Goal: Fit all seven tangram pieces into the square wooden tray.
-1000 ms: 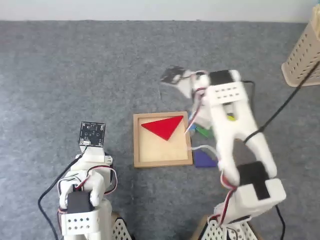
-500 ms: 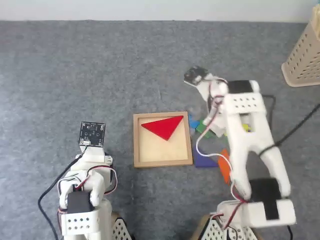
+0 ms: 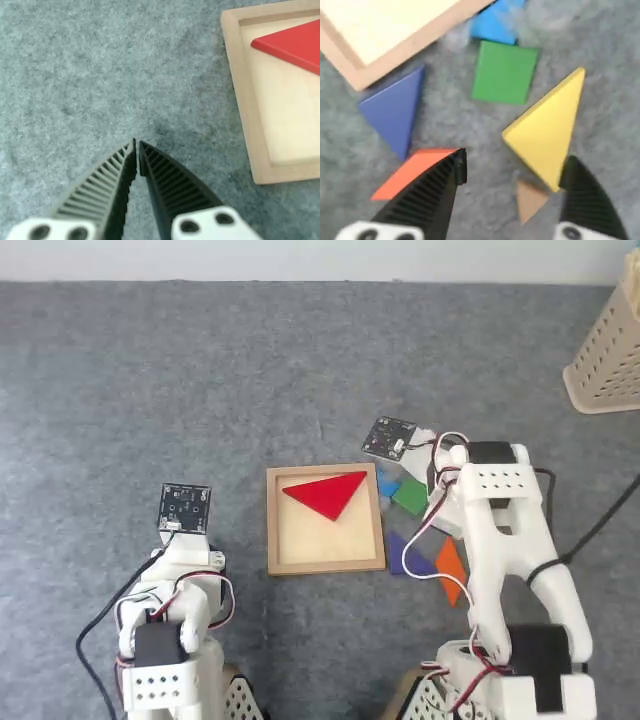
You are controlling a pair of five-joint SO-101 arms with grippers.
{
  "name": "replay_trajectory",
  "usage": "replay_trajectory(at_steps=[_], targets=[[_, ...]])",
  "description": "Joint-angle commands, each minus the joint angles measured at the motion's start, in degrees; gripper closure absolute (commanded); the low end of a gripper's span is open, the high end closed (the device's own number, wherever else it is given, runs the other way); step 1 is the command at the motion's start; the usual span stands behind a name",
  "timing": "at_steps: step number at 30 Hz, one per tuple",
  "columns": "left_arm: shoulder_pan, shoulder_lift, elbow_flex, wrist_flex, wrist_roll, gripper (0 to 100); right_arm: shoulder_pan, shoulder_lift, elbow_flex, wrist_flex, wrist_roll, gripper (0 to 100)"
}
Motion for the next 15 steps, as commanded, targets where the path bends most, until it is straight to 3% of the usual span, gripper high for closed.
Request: replay_trajectory(at_steps=[1, 15], targets=[[0.0, -1.1, -0.4, 0.4, -0.3, 99, 1.6, 2.9, -0.9, -5.0, 2.2, 63.1], [0.0, -1.1, -0.4, 0.4, -0.3, 99, 7.8, 22.1, -12.5, -9.6, 2.9, 63.5]])
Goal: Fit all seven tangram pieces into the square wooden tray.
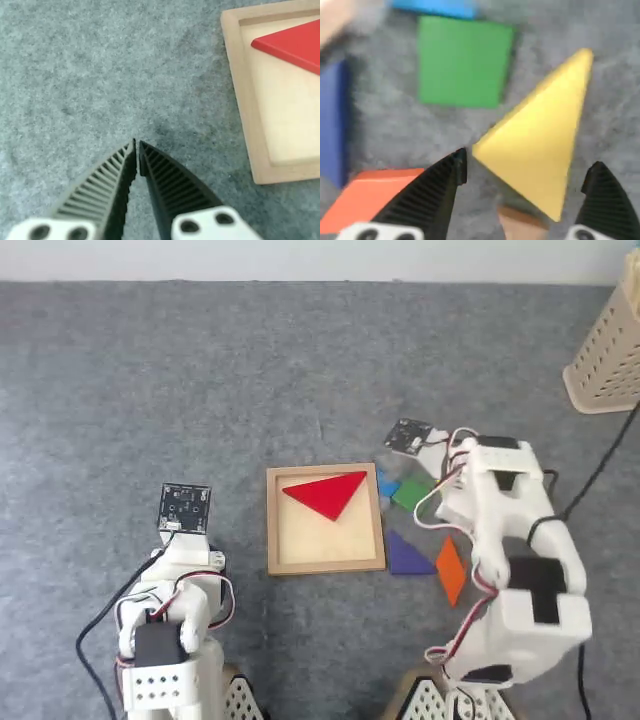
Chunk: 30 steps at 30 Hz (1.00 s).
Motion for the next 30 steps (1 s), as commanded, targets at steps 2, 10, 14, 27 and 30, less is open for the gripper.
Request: replay_trajectory(at_steps=[2, 10, 14, 27, 30], targets=[[0.0, -1.1, -0.4, 0.4, -0.3, 99, 0.6, 3.4, -7.3, -0.8, 0.8, 63.6], [0.0, -1.1, -0.4, 0.4, -0.3, 99, 0.0, 8.5, -11.3, -0.2, 0.9, 63.8], [0.0, -1.1, -0.4, 0.4, -0.3, 99, 0.0, 8.9, -12.3, 1.3, 0.8, 74.2], [0.0, -1.1, -0.4, 0.4, -0.3, 99, 0.0, 7.2, -13.6, 3.9, -4.6, 89.4], [0.0, -1.1, -0.4, 0.4, -0.3, 99, 0.3, 5.4, -15.4, 7.3, -9.8, 89.4]])
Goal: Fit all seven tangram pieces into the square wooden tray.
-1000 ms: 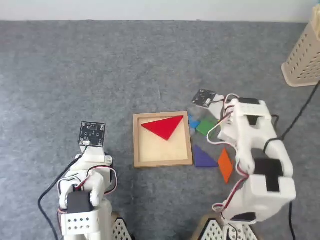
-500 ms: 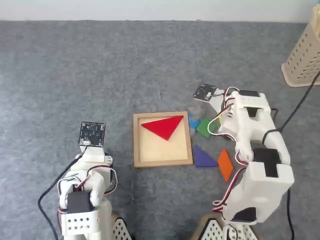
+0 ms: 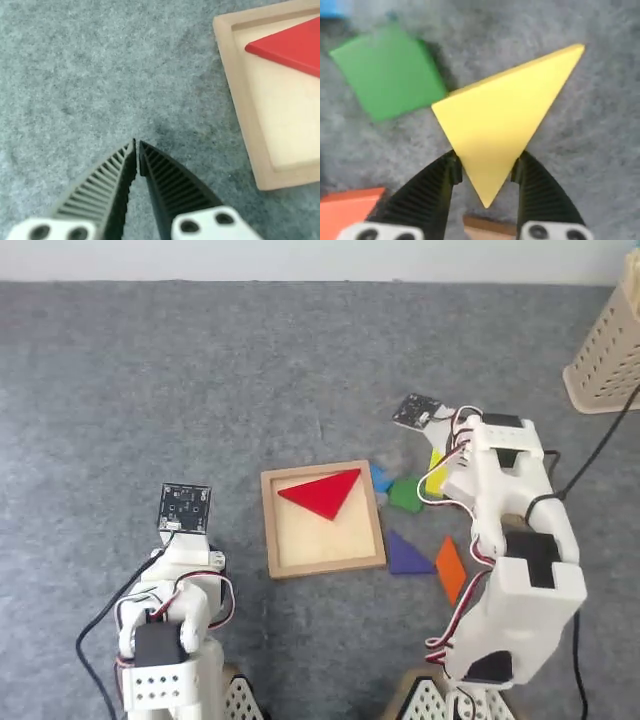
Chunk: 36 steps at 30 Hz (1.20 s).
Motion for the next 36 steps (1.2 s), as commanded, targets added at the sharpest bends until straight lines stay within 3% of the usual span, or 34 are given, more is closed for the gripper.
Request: replay_trajectory(at_steps=[1, 9, 14, 18, 29, 36], targets=[[0.0, -1.1, -0.4, 0.4, -0.3, 99, 0.1, -3.8, -3.6, 5.6, -7.6, 89.0], [0.0, -1.1, -0.4, 0.4, -0.3, 99, -2.2, -7.6, -6.9, 9.7, -32.8, 88.5], [0.0, -1.1, -0.4, 0.4, -0.3, 99, -8.7, -7.1, -6.7, 9.7, -39.0, 73.9], [0.0, -1.1, -0.4, 0.4, -0.3, 99, -11.8, -7.1, -7.3, 8.2, -41.8, 65.4], [0.0, -1.1, -0.4, 0.4, -0.3, 99, -11.6, 1.7, -6.9, 1.2, -44.3, 69.6], [0.0, -1.1, -0.4, 0.4, -0.3, 99, -7.5, 3.7, -6.9, 1.0, -44.3, 69.7]])
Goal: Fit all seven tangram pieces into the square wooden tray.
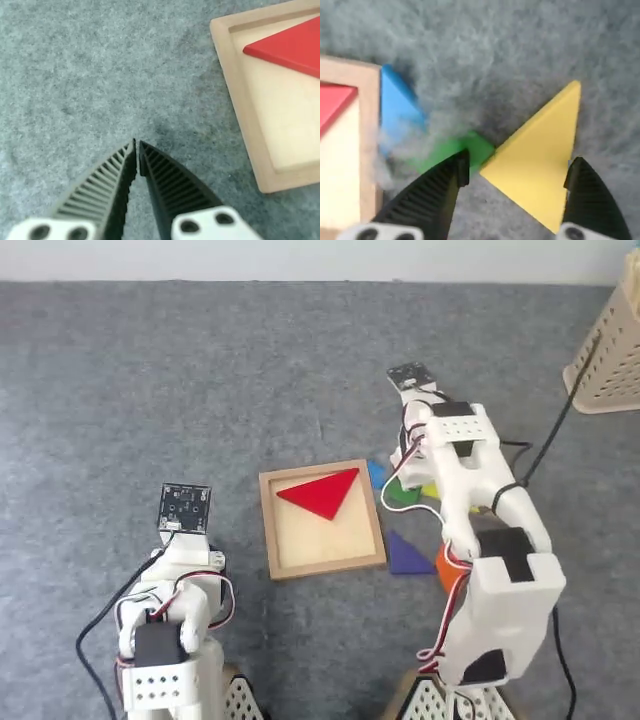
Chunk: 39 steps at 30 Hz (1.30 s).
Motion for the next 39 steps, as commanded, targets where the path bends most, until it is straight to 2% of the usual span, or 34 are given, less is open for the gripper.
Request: replay_trajectory(at_steps=[1, 3, 7, 15, 23, 32, 39], targets=[[0.0, -1.1, -0.4, 0.4, -0.3, 99, 2.8, 1.0, -1.2, -0.9, -0.4, 69.8], [0.0, -1.1, -0.4, 0.4, -0.3, 99, 3.0, 0.7, -1.2, 0.4, -0.4, 69.7], [0.0, -1.1, -0.4, 0.4, -0.3, 99, 2.4, 0.2, -1.2, 3.2, 4.4, 69.5], [0.0, -1.1, -0.4, 0.4, -0.3, 99, 3.0, -2.1, 0.4, 4.8, 5.1, 69.5], [0.0, -1.1, -0.4, 0.4, -0.3, 99, 3.0, -7.9, 7.5, 0.9, 7.2, 69.5], [0.0, -1.1, -0.4, 0.4, -0.3, 99, 3.6, -5.3, 4.0, 1.6, 7.2, 69.5], [0.0, -1.1, -0.4, 0.4, -0.3, 99, -1.5, -2.9, 4.0, 1.7, 9.1, 69.5]])
